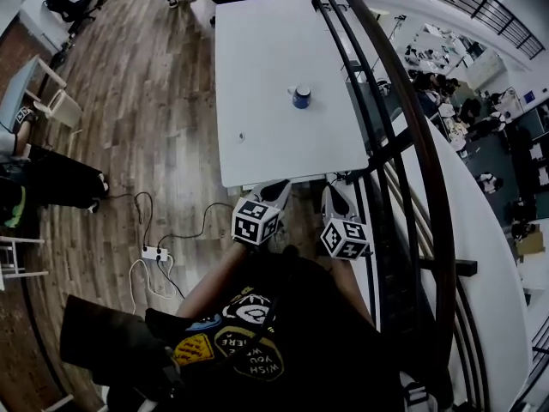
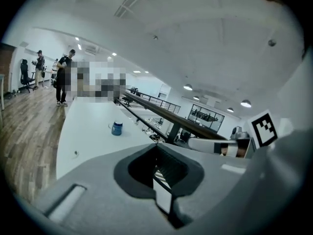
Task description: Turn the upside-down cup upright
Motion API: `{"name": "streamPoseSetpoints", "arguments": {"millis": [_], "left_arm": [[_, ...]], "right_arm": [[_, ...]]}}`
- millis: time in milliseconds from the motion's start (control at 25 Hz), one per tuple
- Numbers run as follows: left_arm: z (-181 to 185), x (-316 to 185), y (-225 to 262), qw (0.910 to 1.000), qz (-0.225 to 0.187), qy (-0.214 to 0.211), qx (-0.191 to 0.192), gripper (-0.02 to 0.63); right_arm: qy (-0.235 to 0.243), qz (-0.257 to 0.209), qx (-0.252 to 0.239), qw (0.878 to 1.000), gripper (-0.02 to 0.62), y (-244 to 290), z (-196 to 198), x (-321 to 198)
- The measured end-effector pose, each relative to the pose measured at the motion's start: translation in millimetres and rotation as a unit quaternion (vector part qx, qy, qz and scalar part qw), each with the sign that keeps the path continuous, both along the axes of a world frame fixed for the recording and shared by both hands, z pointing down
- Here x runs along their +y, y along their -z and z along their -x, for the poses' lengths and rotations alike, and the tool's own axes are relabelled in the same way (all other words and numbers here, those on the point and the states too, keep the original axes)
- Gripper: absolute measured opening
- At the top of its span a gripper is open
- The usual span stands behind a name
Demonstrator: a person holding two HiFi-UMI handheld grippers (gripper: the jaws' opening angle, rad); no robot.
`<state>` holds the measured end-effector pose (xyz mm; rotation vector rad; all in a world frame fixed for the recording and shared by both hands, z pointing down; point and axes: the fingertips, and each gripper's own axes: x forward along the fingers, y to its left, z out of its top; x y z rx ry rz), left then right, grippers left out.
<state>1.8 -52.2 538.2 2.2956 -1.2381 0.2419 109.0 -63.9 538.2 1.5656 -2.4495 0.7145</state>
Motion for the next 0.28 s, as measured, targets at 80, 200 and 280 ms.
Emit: {"name": "streamPoseSetpoints", "arguments": {"millis": [80, 200, 280], "left_arm": [[9, -7, 12, 0.9997, -0.02, 0.007, -0.012, 0.005], [18, -15, 25, 0.9982, -0.047, 0.013, -0.036, 0.005], [21, -17, 30, 0.9973, -0.056, 0.015, -0.045, 0.005]], "right_arm": [[0.009, -0.007, 0.004, 1.0, 0.002, 8, 7, -2], [0.013, -0.018, 0.008, 1.0, 0.002, 17, 13, -4], [0.01, -0.021, 0.007, 1.0, 0.002, 21, 17, -4]]}}
